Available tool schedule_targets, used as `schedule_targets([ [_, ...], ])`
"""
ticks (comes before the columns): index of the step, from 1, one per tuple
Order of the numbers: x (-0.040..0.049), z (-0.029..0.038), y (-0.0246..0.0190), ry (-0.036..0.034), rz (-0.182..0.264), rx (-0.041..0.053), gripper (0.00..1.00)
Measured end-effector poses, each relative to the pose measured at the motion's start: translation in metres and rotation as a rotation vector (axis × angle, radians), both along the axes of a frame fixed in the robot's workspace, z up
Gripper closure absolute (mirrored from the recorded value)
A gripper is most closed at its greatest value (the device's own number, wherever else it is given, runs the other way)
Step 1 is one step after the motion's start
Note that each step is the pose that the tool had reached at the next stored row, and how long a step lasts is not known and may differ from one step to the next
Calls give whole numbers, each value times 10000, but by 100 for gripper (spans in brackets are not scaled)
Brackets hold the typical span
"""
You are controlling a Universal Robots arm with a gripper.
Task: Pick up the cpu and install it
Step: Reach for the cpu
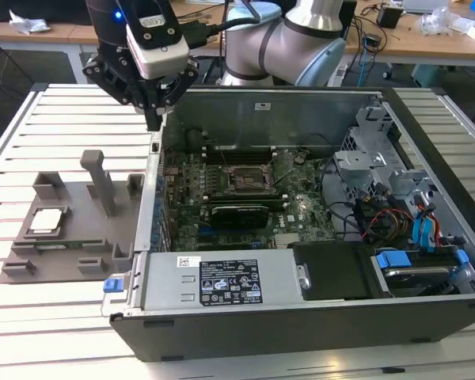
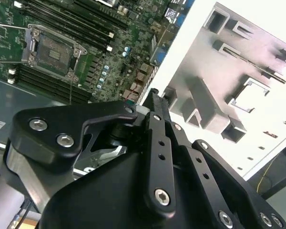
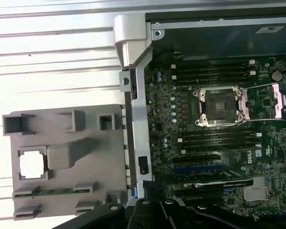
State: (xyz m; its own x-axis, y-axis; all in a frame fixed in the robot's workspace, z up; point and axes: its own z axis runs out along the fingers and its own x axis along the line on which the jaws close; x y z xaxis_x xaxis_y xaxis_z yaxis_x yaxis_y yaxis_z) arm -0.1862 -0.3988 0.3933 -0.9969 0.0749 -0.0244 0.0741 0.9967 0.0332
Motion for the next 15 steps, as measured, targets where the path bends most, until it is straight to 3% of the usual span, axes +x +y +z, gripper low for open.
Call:
schedule_targets([
  [2,-79,0,0,0,-1,0,89],
  [15,-251,0,0,0,-1,1,89],
])
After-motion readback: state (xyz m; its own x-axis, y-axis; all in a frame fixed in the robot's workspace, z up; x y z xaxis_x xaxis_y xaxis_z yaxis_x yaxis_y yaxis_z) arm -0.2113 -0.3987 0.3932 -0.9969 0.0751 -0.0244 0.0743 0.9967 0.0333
